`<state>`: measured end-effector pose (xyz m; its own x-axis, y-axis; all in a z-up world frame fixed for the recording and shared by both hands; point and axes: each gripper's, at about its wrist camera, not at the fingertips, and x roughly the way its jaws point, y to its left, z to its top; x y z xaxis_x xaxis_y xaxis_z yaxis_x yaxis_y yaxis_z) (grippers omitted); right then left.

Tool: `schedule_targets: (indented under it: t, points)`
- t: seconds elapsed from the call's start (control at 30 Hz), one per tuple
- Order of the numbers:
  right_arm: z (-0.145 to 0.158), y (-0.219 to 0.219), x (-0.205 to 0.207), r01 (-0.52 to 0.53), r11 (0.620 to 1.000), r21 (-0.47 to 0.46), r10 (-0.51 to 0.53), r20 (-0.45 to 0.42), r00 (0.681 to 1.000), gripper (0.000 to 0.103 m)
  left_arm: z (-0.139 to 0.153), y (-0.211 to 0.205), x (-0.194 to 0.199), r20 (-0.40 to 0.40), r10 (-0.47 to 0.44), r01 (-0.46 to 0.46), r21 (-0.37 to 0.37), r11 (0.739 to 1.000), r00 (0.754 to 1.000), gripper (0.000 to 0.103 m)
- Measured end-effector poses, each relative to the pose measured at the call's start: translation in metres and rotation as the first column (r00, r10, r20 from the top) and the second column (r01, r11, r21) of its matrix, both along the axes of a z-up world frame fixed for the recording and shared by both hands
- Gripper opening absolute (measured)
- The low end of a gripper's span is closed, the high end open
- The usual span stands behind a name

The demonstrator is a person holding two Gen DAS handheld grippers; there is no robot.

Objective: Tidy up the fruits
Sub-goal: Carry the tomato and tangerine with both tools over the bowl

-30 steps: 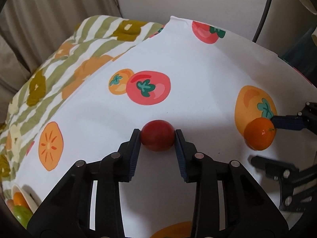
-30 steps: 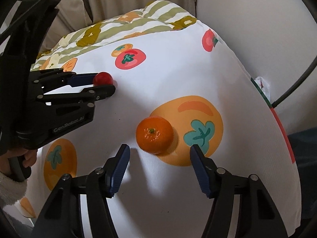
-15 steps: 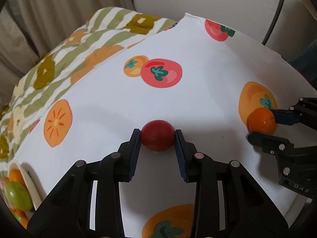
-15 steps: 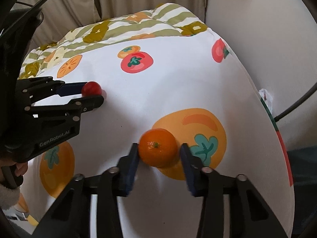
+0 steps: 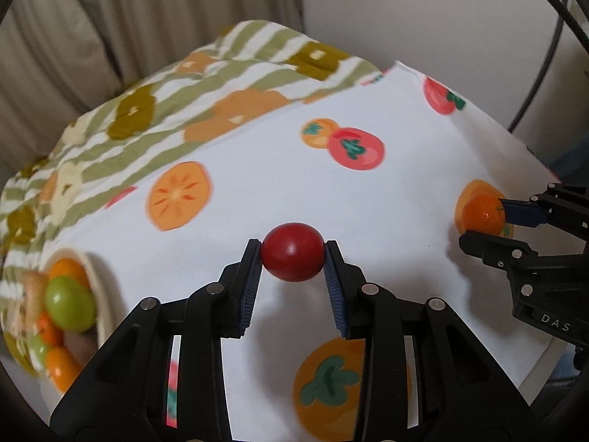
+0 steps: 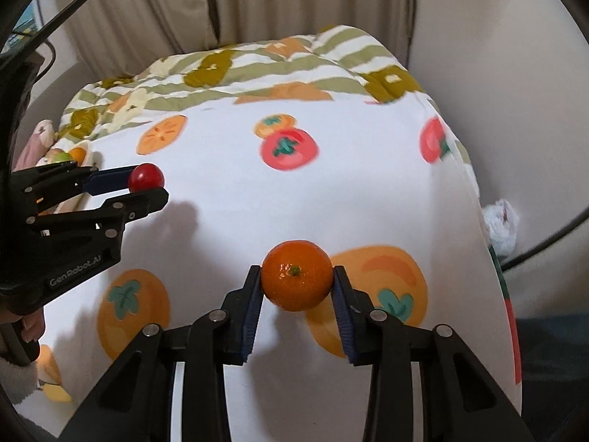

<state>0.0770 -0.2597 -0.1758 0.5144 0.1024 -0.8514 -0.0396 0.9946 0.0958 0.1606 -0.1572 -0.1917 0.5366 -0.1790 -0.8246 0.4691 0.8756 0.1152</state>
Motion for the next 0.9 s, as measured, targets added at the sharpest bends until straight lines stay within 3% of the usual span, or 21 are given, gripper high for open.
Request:
schedule_targets:
  t: [0.17, 0.43, 0.7, 0.9]
  points:
    - [0.015, 0.023, 0.011, -0.095, 0.995, 0.003, 0.095, 0.039, 0.995, 0.034, 0.023, 0.032, -0.005, 0.028, 0.114, -0.114, -0.02, 0.993, 0.993, 0.039]
    - [0.04, 0.084, 0.032, -0.266, 0.964, 0.022, 0.263, 0.096, 0.96, 0.034, 0.054, 0.106, -0.015, 0.07, 0.27, -0.268, -0.048, 0.962, 0.96, 0.039]
    - [0.056, 0.161, 0.051, -0.36, 0.93, 0.078, 0.349, 0.127, 0.929, 0.034, 0.067, 0.181, -0.014, 0.083, 0.328, -0.325, -0.048, 0.945, 0.941, 0.039]
    - [0.062, 0.215, 0.07, -0.374, 0.924, 0.086, 0.362, 0.131, 0.923, 0.034, 0.067, 0.226, 0.002, 0.078, 0.316, -0.313, -0.049, 0.949, 0.946, 0.039]
